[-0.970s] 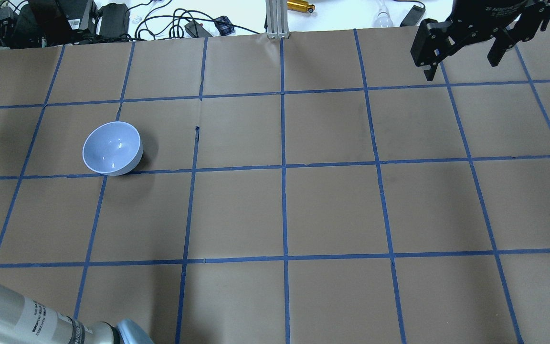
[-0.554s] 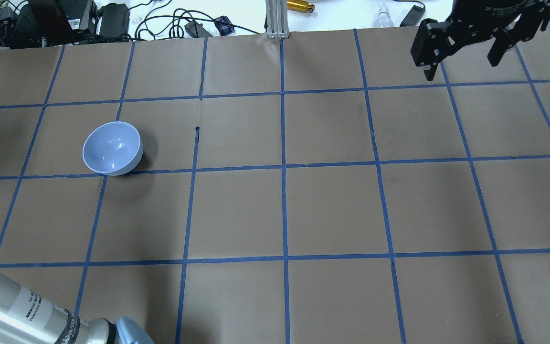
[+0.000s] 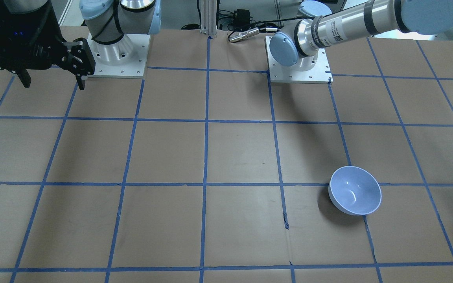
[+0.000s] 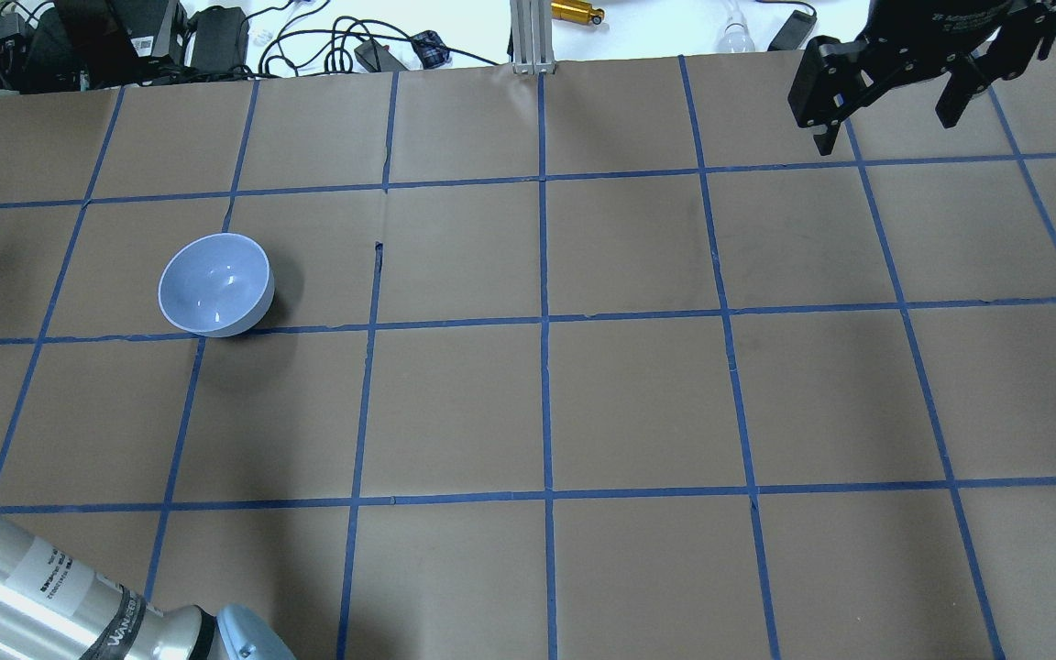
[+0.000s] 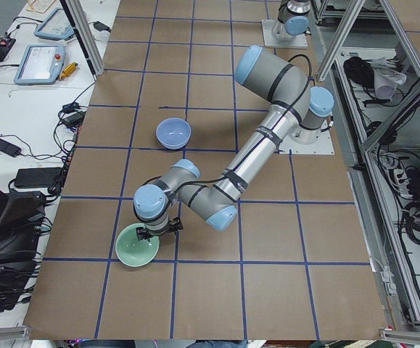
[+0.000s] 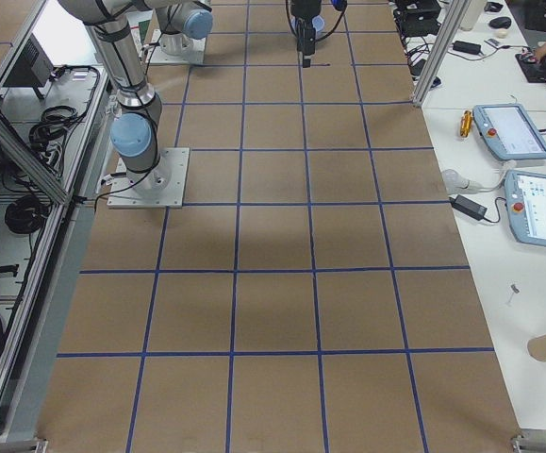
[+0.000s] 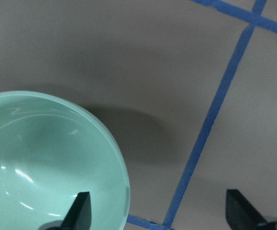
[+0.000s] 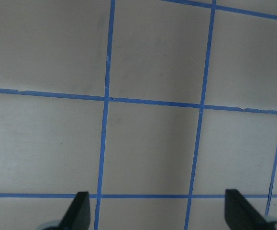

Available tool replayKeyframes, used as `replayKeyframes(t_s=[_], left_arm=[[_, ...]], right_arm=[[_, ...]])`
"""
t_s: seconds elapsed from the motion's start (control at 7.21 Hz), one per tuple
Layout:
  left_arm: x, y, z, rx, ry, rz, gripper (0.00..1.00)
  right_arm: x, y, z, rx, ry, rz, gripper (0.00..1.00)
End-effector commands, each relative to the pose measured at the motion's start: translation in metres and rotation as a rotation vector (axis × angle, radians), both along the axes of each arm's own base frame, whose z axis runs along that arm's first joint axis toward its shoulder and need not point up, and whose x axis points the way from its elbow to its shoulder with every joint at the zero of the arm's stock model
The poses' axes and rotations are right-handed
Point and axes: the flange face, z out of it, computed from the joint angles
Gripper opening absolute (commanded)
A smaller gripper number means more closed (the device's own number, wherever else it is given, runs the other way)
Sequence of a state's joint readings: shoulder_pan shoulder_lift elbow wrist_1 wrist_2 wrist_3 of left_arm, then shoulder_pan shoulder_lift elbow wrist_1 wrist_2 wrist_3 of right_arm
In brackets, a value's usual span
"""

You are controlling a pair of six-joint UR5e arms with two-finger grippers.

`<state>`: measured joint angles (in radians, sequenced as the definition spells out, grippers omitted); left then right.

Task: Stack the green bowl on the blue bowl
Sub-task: 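Lower the left gripper onto the pale green bowl rim and grasp it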

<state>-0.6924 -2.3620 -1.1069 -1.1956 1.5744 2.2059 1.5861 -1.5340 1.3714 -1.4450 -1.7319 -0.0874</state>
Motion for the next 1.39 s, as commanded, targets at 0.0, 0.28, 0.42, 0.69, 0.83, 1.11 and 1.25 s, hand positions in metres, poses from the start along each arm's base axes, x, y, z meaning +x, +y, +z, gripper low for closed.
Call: replayKeyframes(t_s=[0.0,0.28,0.42,0.69,0.83,1.11,1.25], left_arm=[[0.009,-0.005,-0.014,0.005,-0.003,-0.125,1.0],[0.027,0.009,-0.021,0.006,0.005,-0.148,1.0],[0.028,0.01,-0.021,0.005,0.006,-0.157,1.0],[0.026,0.01,-0.032,0.01,0.025,-0.156,0.97],[0.027,0.01,-0.037,0.007,0.034,-0.152,0.97],[0.027,0.008,-0.044,-0.007,0.05,-0.149,0.91],[0.027,0.008,-0.043,-0.006,0.05,-0.157,0.82]], right_arm=[[0.0,0.0,0.0,0.0,0.0,0.0,1.0],[0.0,0.0,0.0,0.0,0.0,0.0,1.0],[0.0,0.0,0.0,0.0,0.0,0.0,1.0],[0.0,0.0,0.0,0.0,0.0,0.0,1.0],[0.0,0.0,0.0,0.0,0.0,0.0,1.0],[0.0,0.0,0.0,0.0,0.0,0.0,1.0],[0.0,0.0,0.0,0.0,0.0,0.0,1.0]])
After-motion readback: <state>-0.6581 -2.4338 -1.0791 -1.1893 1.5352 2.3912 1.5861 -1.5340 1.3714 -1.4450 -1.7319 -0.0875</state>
